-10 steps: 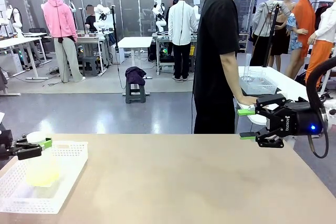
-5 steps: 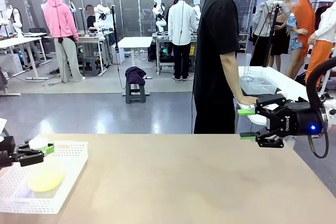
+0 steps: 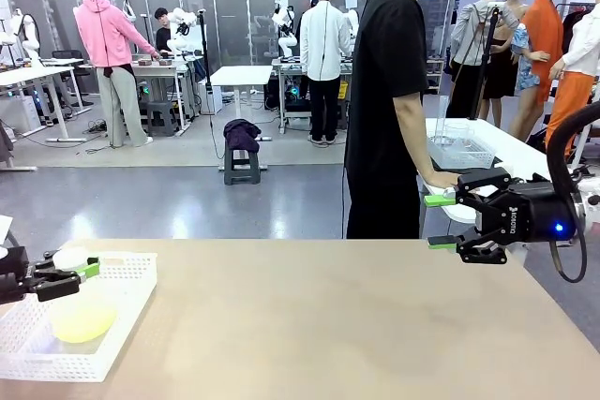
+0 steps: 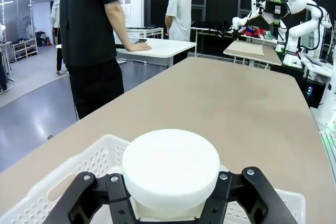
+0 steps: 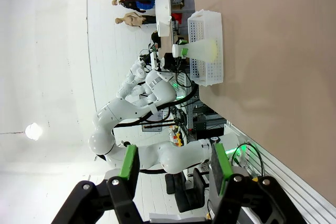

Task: Prepare the solutions needed for the experiment.
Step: When the human places the Big flask in the center of the table, pick up the Big flask and place it in the left Organizing basket.

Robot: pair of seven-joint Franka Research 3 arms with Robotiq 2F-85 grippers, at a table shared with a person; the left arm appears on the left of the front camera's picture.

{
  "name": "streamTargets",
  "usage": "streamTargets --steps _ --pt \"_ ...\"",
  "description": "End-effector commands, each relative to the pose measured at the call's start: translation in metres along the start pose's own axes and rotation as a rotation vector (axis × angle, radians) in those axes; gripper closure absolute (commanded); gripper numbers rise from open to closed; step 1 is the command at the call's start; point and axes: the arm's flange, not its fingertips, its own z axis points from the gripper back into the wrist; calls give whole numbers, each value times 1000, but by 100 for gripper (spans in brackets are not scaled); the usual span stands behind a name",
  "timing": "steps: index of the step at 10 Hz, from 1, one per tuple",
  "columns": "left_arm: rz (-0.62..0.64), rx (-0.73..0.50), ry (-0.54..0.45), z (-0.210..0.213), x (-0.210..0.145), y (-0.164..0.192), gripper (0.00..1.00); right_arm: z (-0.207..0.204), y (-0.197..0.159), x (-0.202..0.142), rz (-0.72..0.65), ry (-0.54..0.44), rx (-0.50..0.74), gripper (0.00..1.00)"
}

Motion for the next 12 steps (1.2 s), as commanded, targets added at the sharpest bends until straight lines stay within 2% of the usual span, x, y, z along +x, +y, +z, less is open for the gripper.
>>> streamTargets --steps 1,4,5,12 --pt "-19 2 -7 3 -3 -10 47 -1 2 1 0 -2 12 30" --pt "-21 33 -11 13 2 -13 16 -1 2 1 0 -2 12 30" --pt "0 3 1 3 -3 -6 16 -1 2 1 0 -2 12 30" --pt "0 3 1 3 -3 -6 16 -1 2 1 0 -2 12 30"
